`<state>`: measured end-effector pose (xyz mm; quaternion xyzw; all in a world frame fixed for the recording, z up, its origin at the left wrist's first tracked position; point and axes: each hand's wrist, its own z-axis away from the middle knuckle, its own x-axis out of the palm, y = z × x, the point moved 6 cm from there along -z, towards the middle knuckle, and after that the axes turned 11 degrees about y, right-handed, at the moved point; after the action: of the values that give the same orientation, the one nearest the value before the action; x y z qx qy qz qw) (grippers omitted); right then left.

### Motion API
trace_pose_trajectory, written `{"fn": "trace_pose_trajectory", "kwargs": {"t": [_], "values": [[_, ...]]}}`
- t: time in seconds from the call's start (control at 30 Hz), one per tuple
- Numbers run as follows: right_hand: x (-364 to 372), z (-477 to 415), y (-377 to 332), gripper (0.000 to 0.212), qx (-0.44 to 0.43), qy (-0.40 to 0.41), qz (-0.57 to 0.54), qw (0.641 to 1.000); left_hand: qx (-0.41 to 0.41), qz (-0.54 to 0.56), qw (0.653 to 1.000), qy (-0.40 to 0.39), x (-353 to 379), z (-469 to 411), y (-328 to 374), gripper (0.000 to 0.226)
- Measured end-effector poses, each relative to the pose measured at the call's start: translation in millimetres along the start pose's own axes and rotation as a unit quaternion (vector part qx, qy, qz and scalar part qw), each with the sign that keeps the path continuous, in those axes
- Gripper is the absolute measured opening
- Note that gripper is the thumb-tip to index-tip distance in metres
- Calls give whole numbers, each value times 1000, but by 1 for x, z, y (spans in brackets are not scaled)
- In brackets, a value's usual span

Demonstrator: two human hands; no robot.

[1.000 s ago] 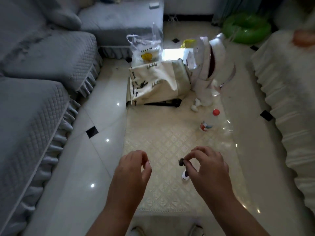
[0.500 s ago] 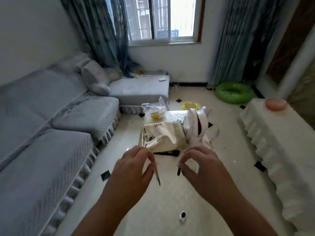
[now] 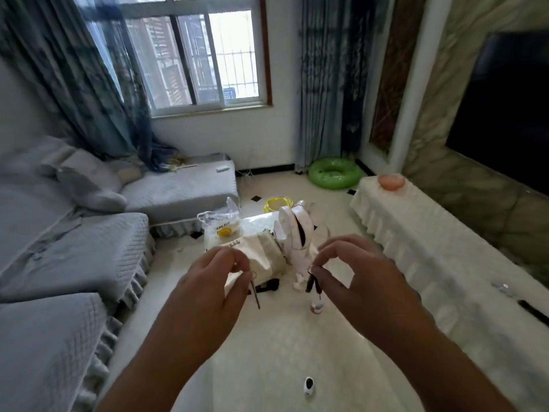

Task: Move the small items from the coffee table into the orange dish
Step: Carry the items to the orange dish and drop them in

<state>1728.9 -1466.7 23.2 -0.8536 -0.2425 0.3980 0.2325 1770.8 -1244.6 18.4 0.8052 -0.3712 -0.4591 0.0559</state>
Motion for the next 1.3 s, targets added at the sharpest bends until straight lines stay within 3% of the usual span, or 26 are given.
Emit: {"fn": "trace_pose_trajectory", "kwargs": {"t": [0.47, 0.93, 1.3], "values": [[-62, 111, -30, 11, 160, 129, 153, 967, 163, 145, 970, -103, 3, 20, 31, 4], [-216, 266, -13, 12, 338, 259, 278, 861, 307, 267, 884, -230, 79, 74, 217, 12], [-324, 312, 42, 13, 358, 295, 304, 832, 357, 285, 856, -243, 124, 104, 351, 7]]}}
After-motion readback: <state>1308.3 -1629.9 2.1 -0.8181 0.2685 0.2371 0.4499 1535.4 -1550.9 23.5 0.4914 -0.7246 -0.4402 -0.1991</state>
